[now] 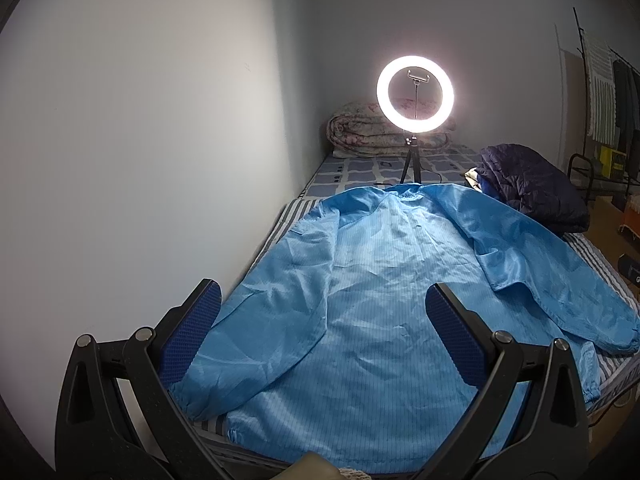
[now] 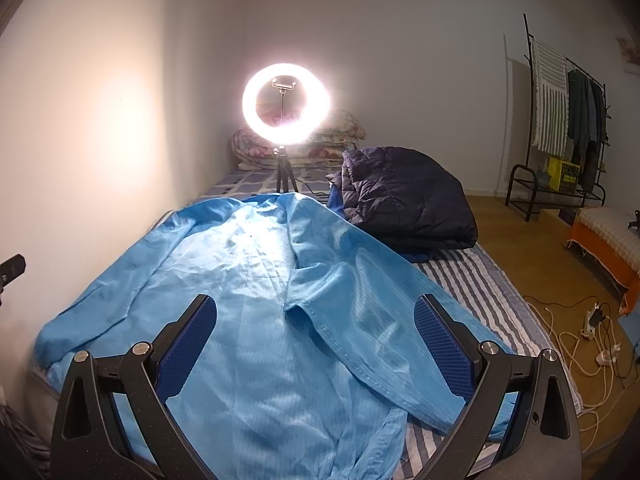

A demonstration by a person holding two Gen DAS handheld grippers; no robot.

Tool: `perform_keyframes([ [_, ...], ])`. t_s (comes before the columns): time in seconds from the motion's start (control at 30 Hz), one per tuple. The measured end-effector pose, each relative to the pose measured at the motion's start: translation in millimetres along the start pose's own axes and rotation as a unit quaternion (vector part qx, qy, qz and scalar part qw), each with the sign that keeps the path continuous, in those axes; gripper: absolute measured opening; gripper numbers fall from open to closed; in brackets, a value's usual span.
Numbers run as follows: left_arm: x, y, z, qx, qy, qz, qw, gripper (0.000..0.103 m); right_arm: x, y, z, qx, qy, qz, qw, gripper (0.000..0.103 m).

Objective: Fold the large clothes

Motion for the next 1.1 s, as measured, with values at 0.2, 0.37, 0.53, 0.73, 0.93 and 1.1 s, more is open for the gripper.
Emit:
perform_keyframes([
  [0.2,0.0,-1.6,-0.7,-0.001,0.000,0.000,1.0000,0.103,-0.1,-0.1,0.1,0.001,0.000,0.000,1.000,0.099],
  [0.37,0.2,-2.2,-0.3,-0.001,0.000,-0.001,1.0000,0.103,0.5,0.3,-2.2,0.001,0.000,-0.001,1.000,0.099],
  [0.53,1.0,-2.6,-0.7,-0.001,-0.002,-0.001,1.0000,0.103,1.0,1.3,-4.2,0.001,0.001,-0.001,1.000,0.099],
  [0.73,0.8,-3.3,-1.3,-0.002,-0.002,0.000,1.0000,0.103,0.8,1.2,-3.6,0.002,0.001,-0.002,1.000,0.099],
  [0.93,1.9,-3.6,0.1,-0.002,-0.002,0.000,1.0000,0.103,0.8,1.0,-4.4,0.001,0.002,-0.001,1.000,0.099],
  [1.1,1.9,-4.1,0.0,-0.001,-0.002,0.000,1.0000,0.103,0.8,1.1,-3.6,0.002,0.002,-0.001,1.000,0.099],
])
Point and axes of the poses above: each gripper's, at about its wrist camera, not at the fingertips, and x roughly the way its jaws point, z to its right, y to its top, the point moved 10 cm from there along x, roughly the way its jaws point, and after that the axes turned 9 degrees about x, right-handed, at the moved point
